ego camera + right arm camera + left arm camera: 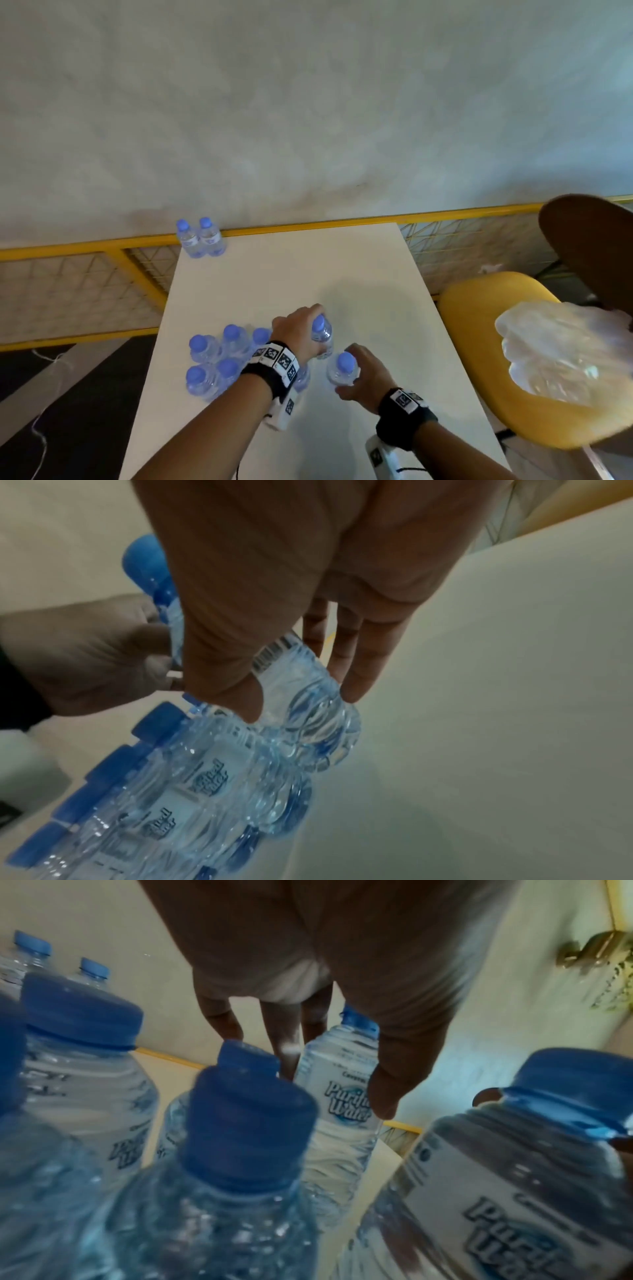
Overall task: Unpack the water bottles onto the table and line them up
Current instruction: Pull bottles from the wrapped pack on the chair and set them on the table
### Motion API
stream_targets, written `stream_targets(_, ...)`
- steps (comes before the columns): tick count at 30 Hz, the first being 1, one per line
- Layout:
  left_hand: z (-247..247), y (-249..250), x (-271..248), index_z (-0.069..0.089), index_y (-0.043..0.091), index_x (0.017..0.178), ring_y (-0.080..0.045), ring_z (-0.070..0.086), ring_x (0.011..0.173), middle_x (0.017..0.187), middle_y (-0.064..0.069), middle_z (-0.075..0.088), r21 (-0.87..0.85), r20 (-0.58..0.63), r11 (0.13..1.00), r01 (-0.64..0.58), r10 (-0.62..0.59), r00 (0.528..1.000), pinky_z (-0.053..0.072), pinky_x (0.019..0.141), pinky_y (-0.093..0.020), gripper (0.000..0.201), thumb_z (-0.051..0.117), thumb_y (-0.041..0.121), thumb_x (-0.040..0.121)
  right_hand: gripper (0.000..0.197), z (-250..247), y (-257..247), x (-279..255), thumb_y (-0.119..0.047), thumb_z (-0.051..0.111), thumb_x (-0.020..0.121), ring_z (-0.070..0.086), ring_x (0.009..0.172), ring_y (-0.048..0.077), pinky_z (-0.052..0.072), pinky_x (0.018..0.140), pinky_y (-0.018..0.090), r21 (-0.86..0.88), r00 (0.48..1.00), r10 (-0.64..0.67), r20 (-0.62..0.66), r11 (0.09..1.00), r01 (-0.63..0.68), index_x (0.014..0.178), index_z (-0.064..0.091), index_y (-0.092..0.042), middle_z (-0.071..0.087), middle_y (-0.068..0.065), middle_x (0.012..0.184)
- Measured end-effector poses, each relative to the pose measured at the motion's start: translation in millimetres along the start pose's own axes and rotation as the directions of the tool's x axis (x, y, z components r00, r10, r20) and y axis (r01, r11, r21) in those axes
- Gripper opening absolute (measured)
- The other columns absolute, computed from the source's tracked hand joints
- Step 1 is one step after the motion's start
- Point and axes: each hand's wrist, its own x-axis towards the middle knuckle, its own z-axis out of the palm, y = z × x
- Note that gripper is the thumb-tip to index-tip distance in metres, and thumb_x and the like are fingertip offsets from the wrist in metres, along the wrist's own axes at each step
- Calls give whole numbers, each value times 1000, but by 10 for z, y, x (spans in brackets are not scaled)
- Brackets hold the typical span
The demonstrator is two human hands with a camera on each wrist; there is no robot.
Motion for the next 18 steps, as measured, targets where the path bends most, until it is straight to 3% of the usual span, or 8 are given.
stream_targets(3,25,-104,67,47,36,115,-25,63,95,106,7,63,66,63,995,-69,65,996,41,103,-45,42,71,50,83,46,284,-25,102,-32,79,55,54,76,16,45,65,27,-26,998,58,-31,998,-58,91,52,-23,58,-8,90)
stream_targets(7,88,-175,150,45,32,123,-27,65,103,116,2,62,153,162,976,-156,130,978,32,111,-51,46,70,40,85,41,513,-5,164,-27,77,60,52,73,9,37,60,19,-26,991,115,-67,993,-117,91,51,-23,58,-7,91)
stream_targets(11,131,-203,208,41,26,124,-31,68,91,112,-3,61,291,264,916,-276,201,943,48,96,-53,51,71,45,88,45,637,11,164,-28,78,58,56,79,16,40,62,18,-50,987,151,-58,987,-154,97,54,-23,59,-6,94)
stream_targets(15,112,-225,278,42,22,130,-31,69,95,115,-6,64,331,298,886,-325,229,927,50,92,-49,52,67,47,92,45,668,46,164,-29,77,60,55,79,8,40,64,17,-52,987,149,-66,987,-152,98,54,-26,59,-10,95)
stream_targets(18,140,-265,318,45,21,129,-33,69,98,115,-7,69,346,282,884,-315,222,933,53,89,-47,47,58,52,96,45,667,43,178,-27,77,61,57,82,10,43,68,21,-61,985,144,-90,987,-150,101,56,-23,60,-10,96)
